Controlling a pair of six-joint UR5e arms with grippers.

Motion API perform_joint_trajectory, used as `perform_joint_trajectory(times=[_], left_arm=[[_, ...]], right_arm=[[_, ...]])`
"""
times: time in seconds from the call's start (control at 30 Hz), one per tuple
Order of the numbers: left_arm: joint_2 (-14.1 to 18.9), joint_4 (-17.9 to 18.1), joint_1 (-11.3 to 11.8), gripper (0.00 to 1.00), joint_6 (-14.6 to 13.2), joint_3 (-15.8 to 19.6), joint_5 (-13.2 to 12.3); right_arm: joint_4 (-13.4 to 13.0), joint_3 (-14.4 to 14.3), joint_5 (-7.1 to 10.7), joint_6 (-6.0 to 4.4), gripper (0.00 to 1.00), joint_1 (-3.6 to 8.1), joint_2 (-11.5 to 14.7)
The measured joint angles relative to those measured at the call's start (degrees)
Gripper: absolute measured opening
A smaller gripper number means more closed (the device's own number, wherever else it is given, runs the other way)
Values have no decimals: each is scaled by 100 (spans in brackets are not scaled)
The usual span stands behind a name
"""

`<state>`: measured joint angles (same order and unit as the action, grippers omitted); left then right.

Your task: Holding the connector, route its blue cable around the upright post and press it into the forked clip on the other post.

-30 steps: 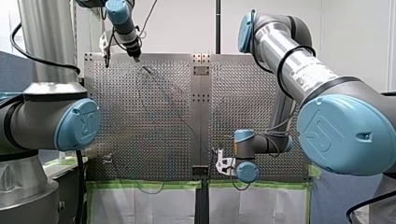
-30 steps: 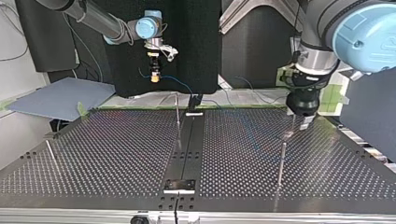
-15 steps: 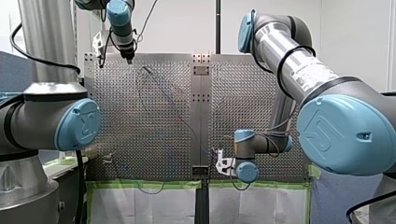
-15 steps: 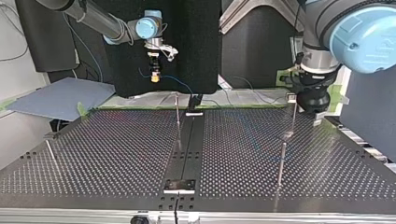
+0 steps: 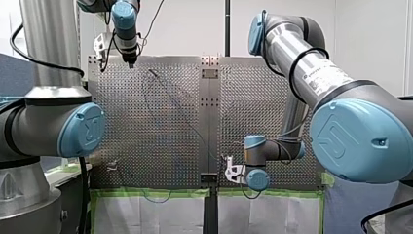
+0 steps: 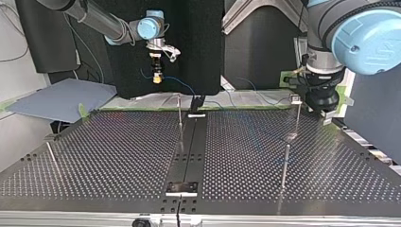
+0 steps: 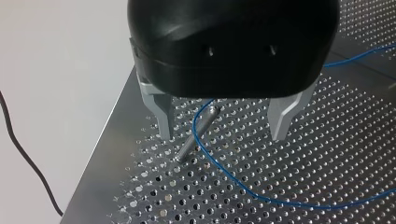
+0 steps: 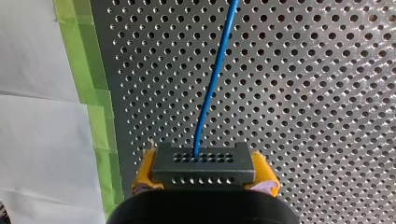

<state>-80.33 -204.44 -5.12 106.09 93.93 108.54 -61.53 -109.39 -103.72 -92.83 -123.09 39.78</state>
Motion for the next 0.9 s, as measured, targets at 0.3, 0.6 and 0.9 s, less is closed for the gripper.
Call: perform_joint_trajectory(times=[0.3, 0.6, 0.9], left_arm=[[4, 183, -18, 100, -175, 1, -120], [3, 622, -72, 100, -616, 1, -555], [-109, 1099, -186, 100, -992, 0, -1029]], right_arm=[[0, 0, 0, 0, 0, 1, 0], [-17, 0, -6, -11, 0, 11, 0], [21, 15, -1, -49, 0, 23, 0]])
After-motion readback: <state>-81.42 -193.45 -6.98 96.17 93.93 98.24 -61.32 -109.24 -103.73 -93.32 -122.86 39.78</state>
